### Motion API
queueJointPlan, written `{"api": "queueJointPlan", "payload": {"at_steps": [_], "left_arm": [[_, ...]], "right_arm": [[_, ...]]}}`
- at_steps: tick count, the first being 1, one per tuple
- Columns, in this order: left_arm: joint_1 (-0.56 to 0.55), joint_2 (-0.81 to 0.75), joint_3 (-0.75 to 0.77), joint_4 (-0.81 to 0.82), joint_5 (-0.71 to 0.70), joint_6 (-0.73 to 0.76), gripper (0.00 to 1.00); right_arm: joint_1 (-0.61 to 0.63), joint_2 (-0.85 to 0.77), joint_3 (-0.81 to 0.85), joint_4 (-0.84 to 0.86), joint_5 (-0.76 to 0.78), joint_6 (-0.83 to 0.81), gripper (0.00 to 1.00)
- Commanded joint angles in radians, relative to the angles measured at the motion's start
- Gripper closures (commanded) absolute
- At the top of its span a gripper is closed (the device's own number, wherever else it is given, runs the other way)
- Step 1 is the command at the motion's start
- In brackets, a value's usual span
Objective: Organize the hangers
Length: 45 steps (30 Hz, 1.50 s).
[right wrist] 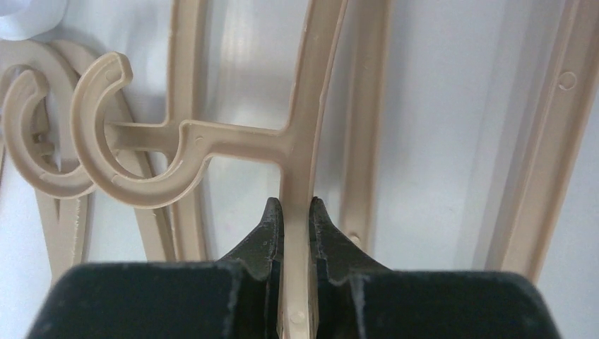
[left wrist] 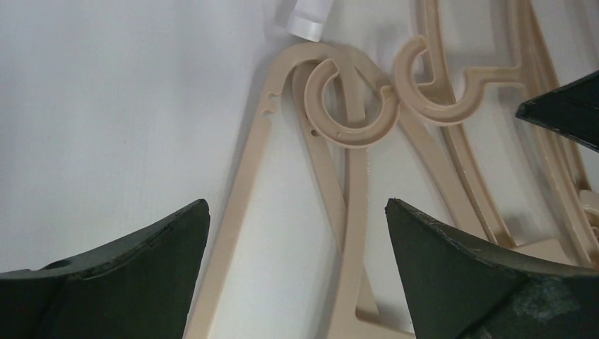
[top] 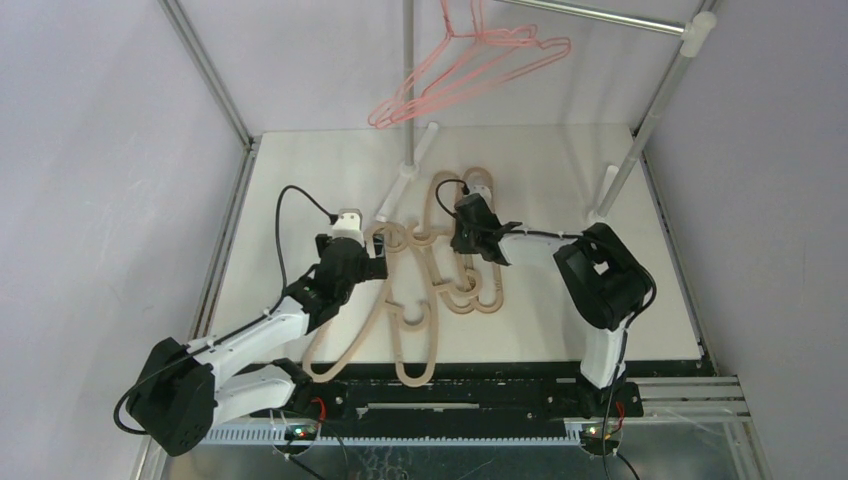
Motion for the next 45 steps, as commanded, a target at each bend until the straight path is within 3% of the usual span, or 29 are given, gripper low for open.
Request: {"api": "queueJointPlan", "payload": {"at_steps": [1,15,25,29,35,45], "left_arm": [[-0.007,-0.022,-0.016,0.021,-0.021,-0.002,0.0],[-0.007,-0.027,-0.009,0.016,-0.016,0.005,0.0],[-0.007,-0.041,-0.013,0.012,-0.018,0.006,0.0],[-0.007,-0.038,-0.014,0.013,-0.02,0.005,0.0],[-0.007,-0.032,-0.014,0.022,0.006,0.003,0.0],[-0.111,0.023,0.0,-0.038,-0.018,-0.058,0.0]], "right_arm": [[-0.002,-0.105,-0.053,0.037,0.164,0.045,0.95],[-0.009,-0.221,-0.119,-0.018,0.33,0.091,0.97],[-0.025,-0.315,-0.122,-0.04,0.475,0.011,0.97],[-0.015,-0.347,-0.12,-0.005,0.428,-0.063,0.97],[-0.008,-0.289,-0.06,-0.023,0.216,-0.106,0.97],[0.011,-0.263,-0.016,-0.021,0.169,-0.092,0.96]]}}
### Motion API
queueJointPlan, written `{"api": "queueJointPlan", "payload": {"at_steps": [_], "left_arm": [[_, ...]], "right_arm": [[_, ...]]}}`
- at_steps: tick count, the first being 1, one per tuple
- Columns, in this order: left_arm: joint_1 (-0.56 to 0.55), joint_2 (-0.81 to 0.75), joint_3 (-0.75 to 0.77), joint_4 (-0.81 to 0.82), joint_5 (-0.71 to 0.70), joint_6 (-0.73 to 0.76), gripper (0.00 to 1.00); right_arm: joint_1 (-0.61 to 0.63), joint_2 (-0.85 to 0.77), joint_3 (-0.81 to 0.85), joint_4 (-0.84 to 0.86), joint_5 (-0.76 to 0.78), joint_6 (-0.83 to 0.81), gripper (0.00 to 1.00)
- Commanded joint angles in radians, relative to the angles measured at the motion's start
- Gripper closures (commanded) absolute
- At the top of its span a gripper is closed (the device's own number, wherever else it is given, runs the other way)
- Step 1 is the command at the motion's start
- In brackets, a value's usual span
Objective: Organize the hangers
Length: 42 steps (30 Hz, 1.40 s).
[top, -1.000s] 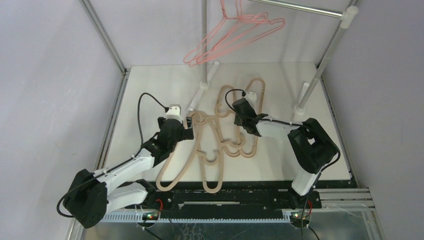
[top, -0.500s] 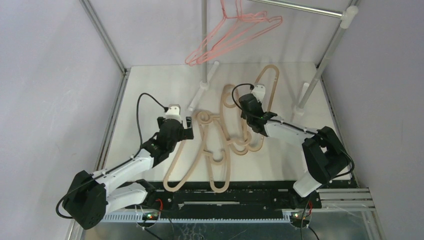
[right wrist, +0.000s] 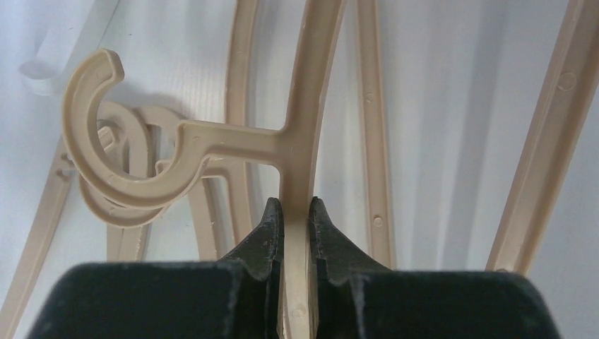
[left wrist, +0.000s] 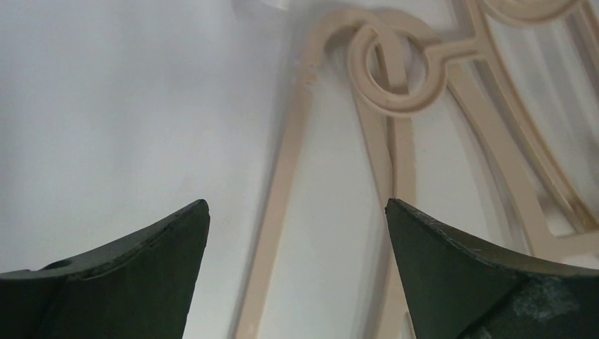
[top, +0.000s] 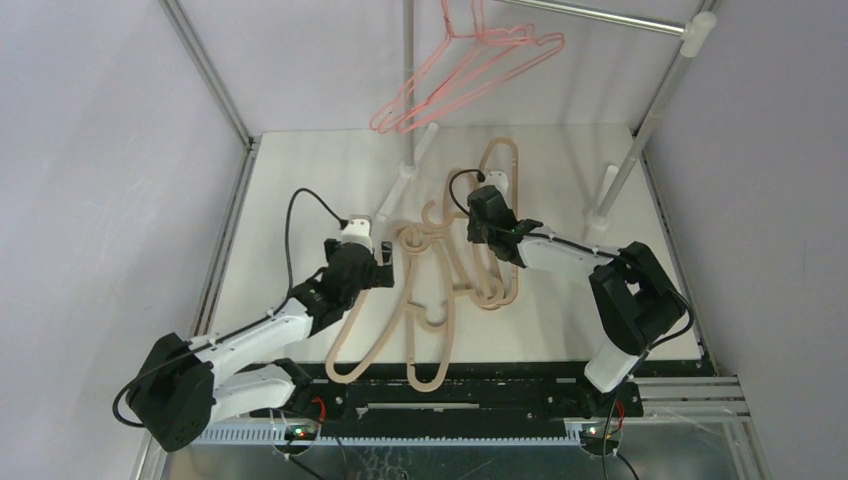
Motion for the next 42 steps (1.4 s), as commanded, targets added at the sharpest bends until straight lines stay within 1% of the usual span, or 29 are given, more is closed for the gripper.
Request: {"api": "queueJointPlan", "payload": {"at_steps": [1,3,7,17,26,33,38,42], "left_arm": [[-0.088,0.024,-0.007,0.0,-0.026,-0.057,0.01],[-0.134,0.028,-0.016,0.016,-0.027,-0.071,0.01],[-0.181,0.033,-0.007,0.031,-0.024,-0.081,0.01],[-0.287,0.013,-0.03,0.107,-0.027,-0.088,0.0],[-0.407,0.02,-0.013,0.115,-0.051,-0.122,0.0],[-0.49,0.093,0.065,0.116,-0.072,-0.144,0.0],[-0.5,0.178,0.105,0.122,-0.074,-0.17,0.0],[-0.501,0.213,0.12,0.14,-0.055,-0.178,0.0]], "right_arm": [[0.016,-0.052,0.056,0.039,-0.037,-0.019,0.96],[0.022,-0.076,0.072,0.04,-0.071,-0.027,0.96],[0.04,-0.093,0.128,0.006,-0.092,-0.038,0.95],[0.049,-0.091,0.246,-0.043,-0.135,-0.04,0.95],[0.082,-0.069,0.354,-0.096,-0.175,-0.058,0.95],[0.109,-0.052,0.405,-0.126,-0.18,-0.063,0.95],[0.127,-0.053,0.432,-0.154,-0.179,-0.075,0.95],[0.14,-0.056,0.443,-0.172,-0.178,-0.085,0.95]]}}
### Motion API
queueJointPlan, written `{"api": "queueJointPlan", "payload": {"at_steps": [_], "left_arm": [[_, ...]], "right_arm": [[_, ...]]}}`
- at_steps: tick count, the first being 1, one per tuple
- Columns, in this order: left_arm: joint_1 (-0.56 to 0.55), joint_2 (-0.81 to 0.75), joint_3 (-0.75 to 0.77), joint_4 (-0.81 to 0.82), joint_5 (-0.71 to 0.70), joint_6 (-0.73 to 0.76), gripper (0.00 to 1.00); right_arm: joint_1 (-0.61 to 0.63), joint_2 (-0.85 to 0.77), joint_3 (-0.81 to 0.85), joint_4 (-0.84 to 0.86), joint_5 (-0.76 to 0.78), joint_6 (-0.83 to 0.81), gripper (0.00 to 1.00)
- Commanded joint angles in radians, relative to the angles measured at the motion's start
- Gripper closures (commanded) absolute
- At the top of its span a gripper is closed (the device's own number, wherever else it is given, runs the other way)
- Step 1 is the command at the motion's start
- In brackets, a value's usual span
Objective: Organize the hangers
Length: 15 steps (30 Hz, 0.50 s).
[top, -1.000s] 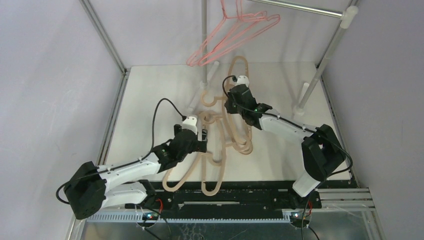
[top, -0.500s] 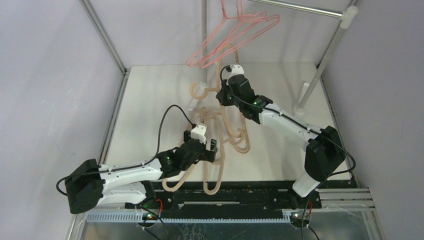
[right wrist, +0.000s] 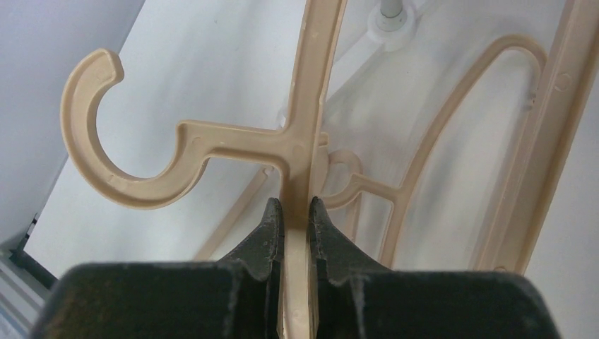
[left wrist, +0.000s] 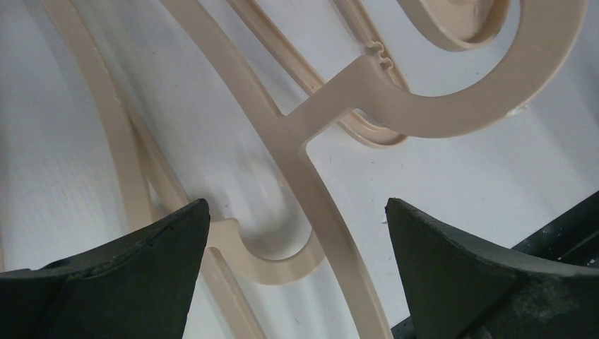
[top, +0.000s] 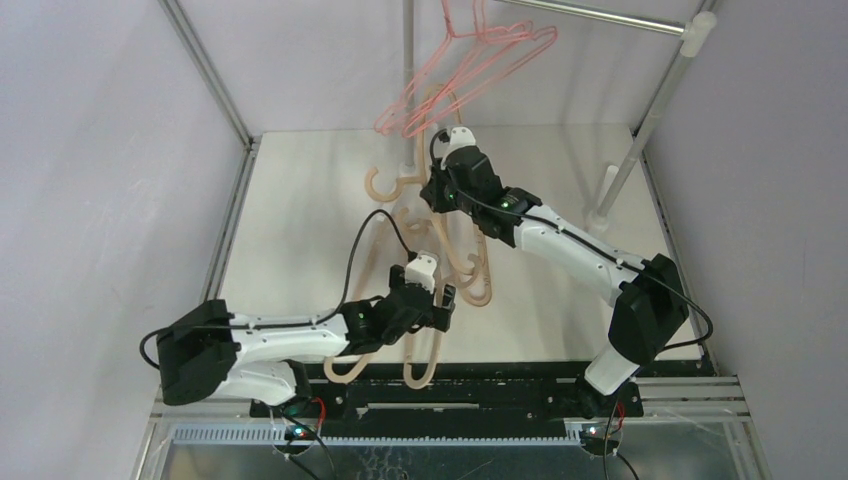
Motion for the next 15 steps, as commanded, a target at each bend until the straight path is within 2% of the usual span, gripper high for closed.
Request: {"api": "queueJointPlan", "payload": {"at_steps": [1,5,7,13,15], "left_arm": [[-0.005,0.027,0.048,0.057,0.003,-0.036,0.01],[-0.005,0.065,0.044,0.075,0.006,-0.048,0.09],[-0.005,0.088,0.044,0.082,0.007,-0.054,0.19],[-0.004,0.107,0.047,0.088,-0.009,-0.06,0.64],[-0.004,0.102,0.043,0.087,-0.021,-0.06,0.87]], "right_arm": [[0.018,-0.013,0.057,0.007,-0.001,-0.031,0.95],[0.024,-0.022,0.058,0.006,-0.006,-0.03,0.95],[0.027,-0.028,0.06,0.007,-0.007,-0.032,0.95],[0.03,-0.046,0.062,0.003,-0.004,-0.035,0.95],[0.029,-0.053,0.06,0.004,-0.005,-0.036,0.95]]}}
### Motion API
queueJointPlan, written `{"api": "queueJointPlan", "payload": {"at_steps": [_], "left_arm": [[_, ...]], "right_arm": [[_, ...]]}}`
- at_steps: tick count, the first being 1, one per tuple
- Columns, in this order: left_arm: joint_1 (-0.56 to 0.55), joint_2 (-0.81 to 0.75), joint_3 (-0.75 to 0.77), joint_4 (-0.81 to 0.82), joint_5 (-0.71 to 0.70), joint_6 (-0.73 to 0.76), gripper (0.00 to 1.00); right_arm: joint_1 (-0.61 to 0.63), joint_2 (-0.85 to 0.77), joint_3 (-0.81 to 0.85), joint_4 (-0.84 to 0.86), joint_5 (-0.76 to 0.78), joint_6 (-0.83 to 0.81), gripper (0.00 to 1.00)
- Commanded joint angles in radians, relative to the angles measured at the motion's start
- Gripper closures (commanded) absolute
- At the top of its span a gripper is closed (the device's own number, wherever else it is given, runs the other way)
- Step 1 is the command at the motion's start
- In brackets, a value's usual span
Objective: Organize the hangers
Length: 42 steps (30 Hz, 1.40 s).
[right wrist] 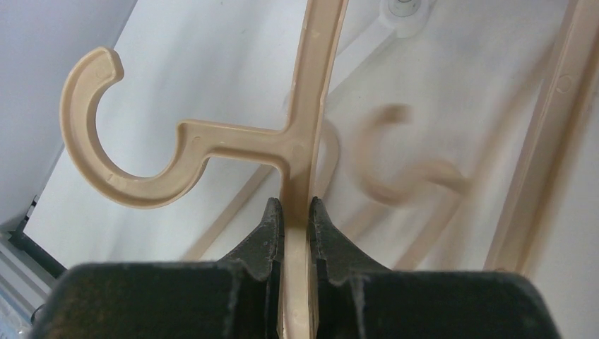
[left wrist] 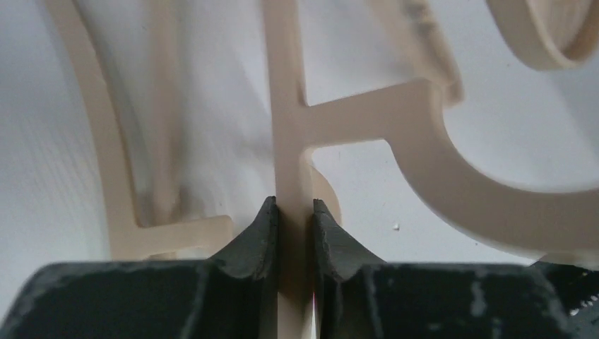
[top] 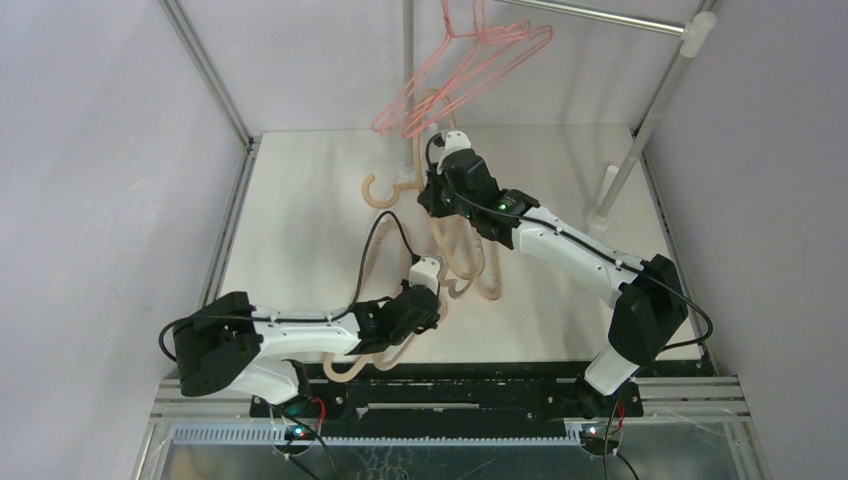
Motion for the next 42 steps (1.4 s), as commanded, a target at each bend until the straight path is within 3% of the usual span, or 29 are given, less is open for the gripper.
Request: {"api": "queueJointPlan", "payload": {"at_steps": [1,14,23,32,42], "left_arm": [[-0.004,-0.013,0.036,0.041,-0.029,0.0,0.97],[-0.004,-0.188,0.003,-0.032,-0.086,0.034,1.0],[-0.003,-0.199,0.009,-0.061,-0.106,0.05,1.0],[0.008,-0.156,-0.009,-0.031,-0.088,0.054,1.0],[0.015,-0.149,-0.016,-0.016,-0.085,0.061,1.0]], "right_arm": [[0.004,-0.058,0.05,0.034,0.002,-0.025,0.95],[-0.046,0.036,0.011,0.084,-0.029,-0.002,0.95],[-0.148,0.062,-0.085,0.165,0.133,-0.002,0.96],[-0.269,-0.171,-0.322,0.169,0.043,0.043,0.96],[-0.466,-0.465,-0.419,0.135,-0.302,0.128,0.96]]}}
